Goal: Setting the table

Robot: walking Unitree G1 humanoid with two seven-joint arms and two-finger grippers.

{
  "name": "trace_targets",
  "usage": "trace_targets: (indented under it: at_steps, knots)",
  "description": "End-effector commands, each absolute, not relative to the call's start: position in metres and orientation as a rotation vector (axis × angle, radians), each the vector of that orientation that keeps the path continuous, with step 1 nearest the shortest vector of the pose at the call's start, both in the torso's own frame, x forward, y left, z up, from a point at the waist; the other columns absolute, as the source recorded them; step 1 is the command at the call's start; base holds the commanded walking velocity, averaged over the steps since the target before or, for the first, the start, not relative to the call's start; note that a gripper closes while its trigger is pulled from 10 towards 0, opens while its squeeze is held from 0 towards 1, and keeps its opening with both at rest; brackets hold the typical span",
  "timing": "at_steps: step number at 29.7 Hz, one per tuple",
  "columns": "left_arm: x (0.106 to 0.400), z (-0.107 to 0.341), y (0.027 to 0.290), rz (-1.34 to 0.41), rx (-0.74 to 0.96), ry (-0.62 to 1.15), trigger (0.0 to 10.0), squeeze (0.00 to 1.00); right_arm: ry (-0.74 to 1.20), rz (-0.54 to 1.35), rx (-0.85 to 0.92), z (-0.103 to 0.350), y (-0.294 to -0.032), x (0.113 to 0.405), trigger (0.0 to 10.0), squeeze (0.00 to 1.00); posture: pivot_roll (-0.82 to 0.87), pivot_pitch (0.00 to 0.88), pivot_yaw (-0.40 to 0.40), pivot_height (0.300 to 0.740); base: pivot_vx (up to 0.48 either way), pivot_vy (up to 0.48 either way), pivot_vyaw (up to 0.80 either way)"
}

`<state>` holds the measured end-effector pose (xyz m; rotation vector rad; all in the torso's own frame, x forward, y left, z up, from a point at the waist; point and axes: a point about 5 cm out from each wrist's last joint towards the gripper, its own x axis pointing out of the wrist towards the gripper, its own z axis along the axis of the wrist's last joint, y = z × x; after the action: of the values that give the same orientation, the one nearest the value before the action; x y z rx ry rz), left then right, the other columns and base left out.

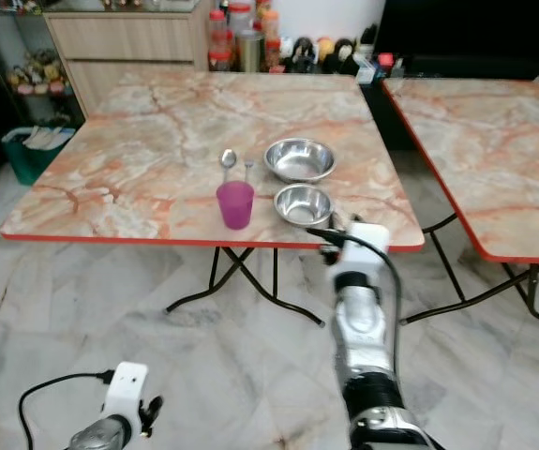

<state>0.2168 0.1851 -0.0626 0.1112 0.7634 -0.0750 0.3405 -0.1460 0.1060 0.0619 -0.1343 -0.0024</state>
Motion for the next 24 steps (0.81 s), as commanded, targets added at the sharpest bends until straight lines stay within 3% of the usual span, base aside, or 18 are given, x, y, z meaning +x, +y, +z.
trace_targets:
  at_steps: [1,24]
  knots:
    - [0.216,-0.064,0.177,-0.089,0.094,0.772,10.0,0.0,-0.141,-0.043,0.051,0.109,-0.159,0.34,10.0,0.0,-0.05,0.0,-0.006,0.74,0.285,0.0,0.0]
    - [0.215,-0.065,0.175,-0.088,0.088,0.774,10.0,0.0,-0.168,-0.019,0.067,0.12,-0.15,0.345,10.0,0.0,-0.05,0.0,-0.008,0.74,0.286,0.0,0.0]
